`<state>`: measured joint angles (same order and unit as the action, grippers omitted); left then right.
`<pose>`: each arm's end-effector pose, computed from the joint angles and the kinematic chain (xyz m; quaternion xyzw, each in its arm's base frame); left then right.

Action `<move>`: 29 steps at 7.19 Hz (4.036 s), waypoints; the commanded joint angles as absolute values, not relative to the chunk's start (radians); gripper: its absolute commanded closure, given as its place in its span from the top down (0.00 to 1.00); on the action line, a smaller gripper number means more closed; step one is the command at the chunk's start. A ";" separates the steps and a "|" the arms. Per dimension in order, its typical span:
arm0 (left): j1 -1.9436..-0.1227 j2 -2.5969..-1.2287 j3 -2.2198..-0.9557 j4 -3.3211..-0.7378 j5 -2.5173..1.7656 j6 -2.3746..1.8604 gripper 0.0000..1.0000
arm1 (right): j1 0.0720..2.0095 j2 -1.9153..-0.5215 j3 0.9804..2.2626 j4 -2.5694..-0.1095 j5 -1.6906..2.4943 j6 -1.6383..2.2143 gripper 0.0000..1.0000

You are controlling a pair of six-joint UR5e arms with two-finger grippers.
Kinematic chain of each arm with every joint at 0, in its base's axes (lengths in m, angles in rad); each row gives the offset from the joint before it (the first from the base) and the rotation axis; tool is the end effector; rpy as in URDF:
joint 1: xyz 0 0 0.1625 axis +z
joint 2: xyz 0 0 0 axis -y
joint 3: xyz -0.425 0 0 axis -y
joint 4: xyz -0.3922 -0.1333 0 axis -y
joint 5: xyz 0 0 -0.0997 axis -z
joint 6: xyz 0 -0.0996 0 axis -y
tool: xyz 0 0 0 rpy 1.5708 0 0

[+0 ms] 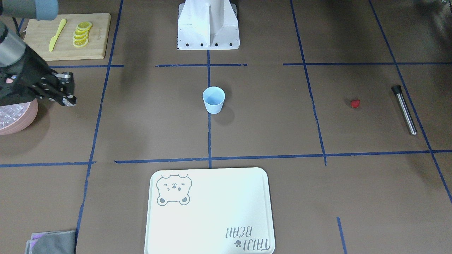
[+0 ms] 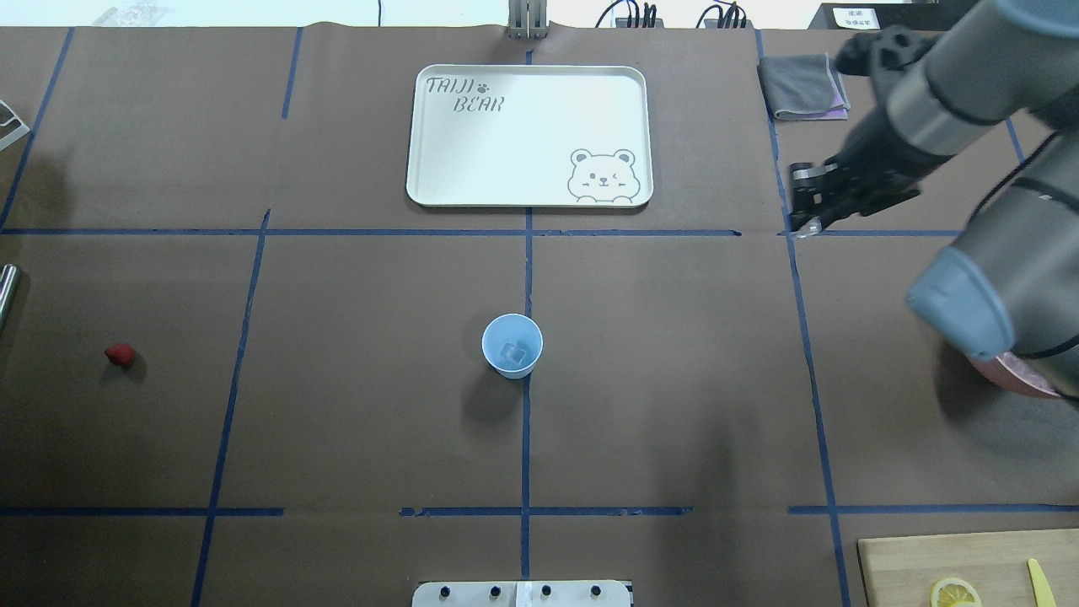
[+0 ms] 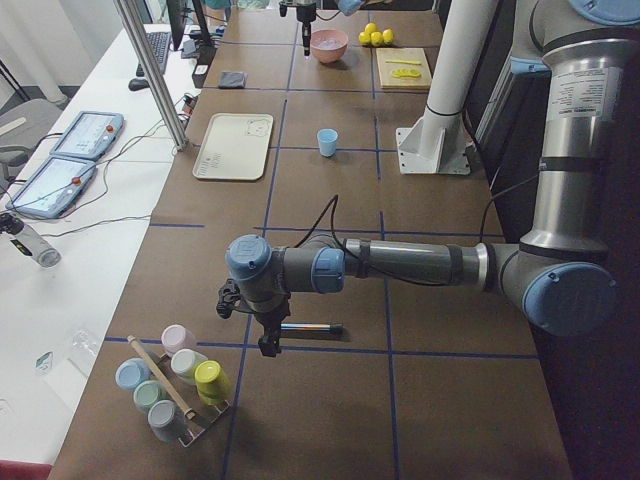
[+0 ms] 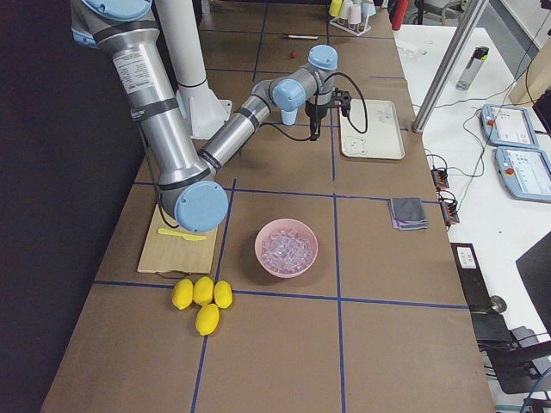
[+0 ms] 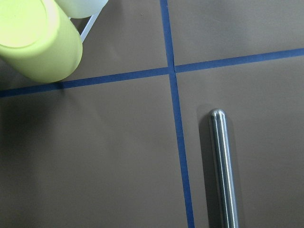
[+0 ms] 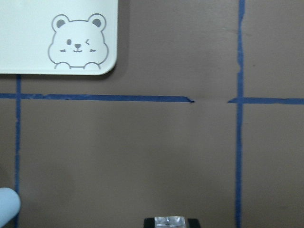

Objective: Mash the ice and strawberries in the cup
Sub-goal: 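Carry the ice cube with the right gripper to above the blue cup, then open the right gripper to drop the ice cube into the cup, then move the empty right gripper back over the pink bowl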

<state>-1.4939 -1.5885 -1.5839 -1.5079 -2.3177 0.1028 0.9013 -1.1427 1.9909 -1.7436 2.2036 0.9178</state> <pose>-0.0273 -0.5004 0.6516 -0.0102 0.3649 0.0777 0.9277 -0.2916 -0.4883 0.2553 0.0115 -0.4303 0.0087 0.9025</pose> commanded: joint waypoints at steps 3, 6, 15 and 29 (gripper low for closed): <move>-1.494 -1.589 -1.582 -1.506 -2.318 0.101 1.00 | 0.602 -0.777 1.802 -1.825 1.941 1.311 0.00; -1.493 -1.589 -1.575 -1.506 -2.318 0.100 1.00 | 0.474 -0.667 1.642 -1.797 1.849 1.411 0.00; -1.491 -1.591 -1.575 -1.506 -2.318 0.100 1.00 | 0.481 -0.673 1.589 -1.736 1.838 1.382 1.00; -1.491 -1.591 -1.575 -1.508 -2.349 0.100 1.00 | 1.236 -1.759 1.821 -1.317 2.298 0.106 1.00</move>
<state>-1.4910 -1.5907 -1.5755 -1.5067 -2.3467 0.0997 1.2338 -1.7160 1.8896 -1.4310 2.2982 0.1038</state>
